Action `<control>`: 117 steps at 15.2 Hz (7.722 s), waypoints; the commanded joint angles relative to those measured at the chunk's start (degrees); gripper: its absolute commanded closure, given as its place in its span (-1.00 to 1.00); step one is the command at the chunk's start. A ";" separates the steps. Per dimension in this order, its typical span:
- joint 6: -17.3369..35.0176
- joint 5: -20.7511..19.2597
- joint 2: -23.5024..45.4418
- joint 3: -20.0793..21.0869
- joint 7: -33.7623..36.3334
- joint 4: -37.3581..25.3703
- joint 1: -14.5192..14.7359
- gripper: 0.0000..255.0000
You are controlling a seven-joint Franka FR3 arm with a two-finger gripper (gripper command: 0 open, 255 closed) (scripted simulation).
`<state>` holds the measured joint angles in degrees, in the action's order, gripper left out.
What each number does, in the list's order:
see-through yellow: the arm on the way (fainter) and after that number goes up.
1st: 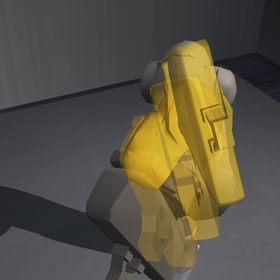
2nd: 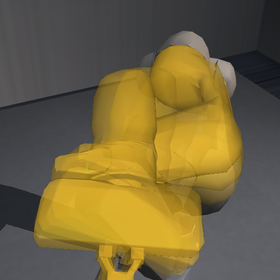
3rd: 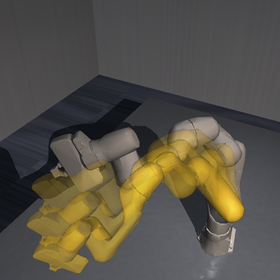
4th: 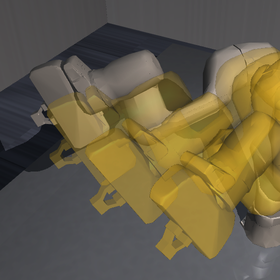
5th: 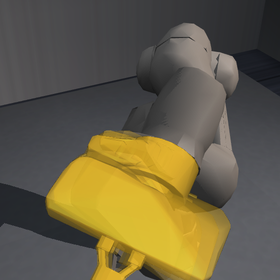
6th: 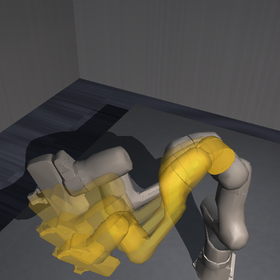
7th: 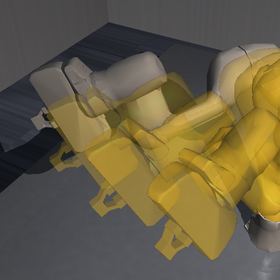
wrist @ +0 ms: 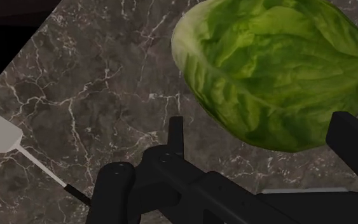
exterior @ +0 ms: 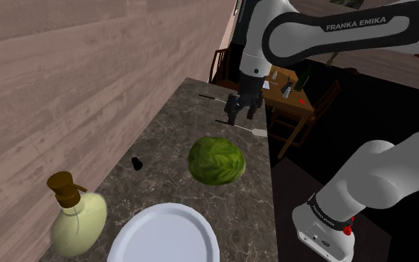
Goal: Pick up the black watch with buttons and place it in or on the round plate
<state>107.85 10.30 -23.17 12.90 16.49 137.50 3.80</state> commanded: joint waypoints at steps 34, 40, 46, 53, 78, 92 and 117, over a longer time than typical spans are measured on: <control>19.42 -16.06 65.04 6.08 26.85 -49.10 16.45 -1.00; 20.72 -16.35 66.21 5.85 27.01 -48.98 16.76 -1.00; 20.72 -16.34 66.21 5.85 27.01 -48.97 16.76 1.00; 20.72 -16.34 66.20 5.85 27.00 -48.96 16.75 1.00; 19.77 -12.58 49.13 10.11 32.05 -33.78 17.39 1.00; 29.83 -7.78 35.46 17.14 44.19 -12.41 24.31 1.00; 40.01 -12.45 41.53 16.34 50.69 -8.11 28.75 -1.00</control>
<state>147.86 -2.15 18.37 29.24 67.19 129.39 32.55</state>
